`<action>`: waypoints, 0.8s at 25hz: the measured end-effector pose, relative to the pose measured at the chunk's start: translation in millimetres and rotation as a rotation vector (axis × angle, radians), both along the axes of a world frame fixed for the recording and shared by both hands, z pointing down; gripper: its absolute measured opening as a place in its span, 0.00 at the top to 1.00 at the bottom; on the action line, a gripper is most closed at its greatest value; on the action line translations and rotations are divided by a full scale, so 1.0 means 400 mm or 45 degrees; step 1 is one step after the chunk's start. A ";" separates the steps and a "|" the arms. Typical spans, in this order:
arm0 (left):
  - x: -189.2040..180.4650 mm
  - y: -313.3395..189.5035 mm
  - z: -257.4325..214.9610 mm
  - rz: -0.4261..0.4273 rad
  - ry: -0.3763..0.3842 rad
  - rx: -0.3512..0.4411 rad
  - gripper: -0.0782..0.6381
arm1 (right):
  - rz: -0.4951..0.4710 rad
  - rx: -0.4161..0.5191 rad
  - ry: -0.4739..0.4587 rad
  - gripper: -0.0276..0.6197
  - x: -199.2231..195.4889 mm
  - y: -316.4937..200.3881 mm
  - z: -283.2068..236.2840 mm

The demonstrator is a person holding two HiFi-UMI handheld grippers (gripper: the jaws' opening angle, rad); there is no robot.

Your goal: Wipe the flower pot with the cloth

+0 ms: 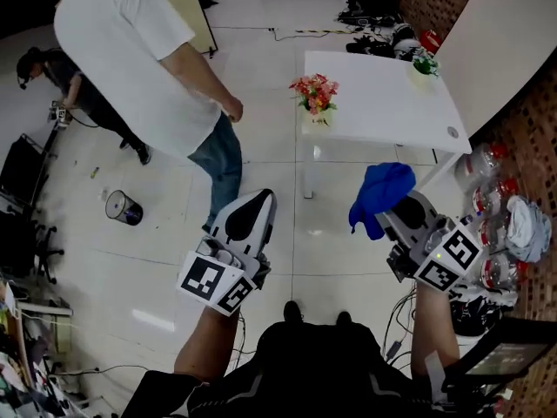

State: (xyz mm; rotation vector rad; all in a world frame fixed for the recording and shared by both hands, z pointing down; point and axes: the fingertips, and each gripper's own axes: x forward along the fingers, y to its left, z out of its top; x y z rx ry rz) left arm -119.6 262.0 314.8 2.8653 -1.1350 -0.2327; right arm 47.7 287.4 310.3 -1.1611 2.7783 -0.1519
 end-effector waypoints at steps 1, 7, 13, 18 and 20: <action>0.010 0.021 -0.002 -0.002 -0.004 0.000 0.88 | 0.005 -0.004 0.003 0.86 0.010 0.021 -0.001; 0.113 0.125 -0.017 -0.069 -0.031 -0.011 0.88 | 0.002 0.006 0.060 0.86 0.104 0.135 -0.023; 0.172 0.199 -0.042 -0.072 -0.077 0.005 0.88 | 0.043 0.004 0.093 0.86 0.157 0.195 -0.040; 0.189 0.215 -0.048 -0.016 -0.084 0.002 0.88 | 0.108 0.015 0.100 0.86 0.162 0.207 -0.046; 0.191 0.214 -0.050 -0.001 -0.088 0.008 0.88 | 0.117 0.011 0.105 0.86 0.158 0.204 -0.041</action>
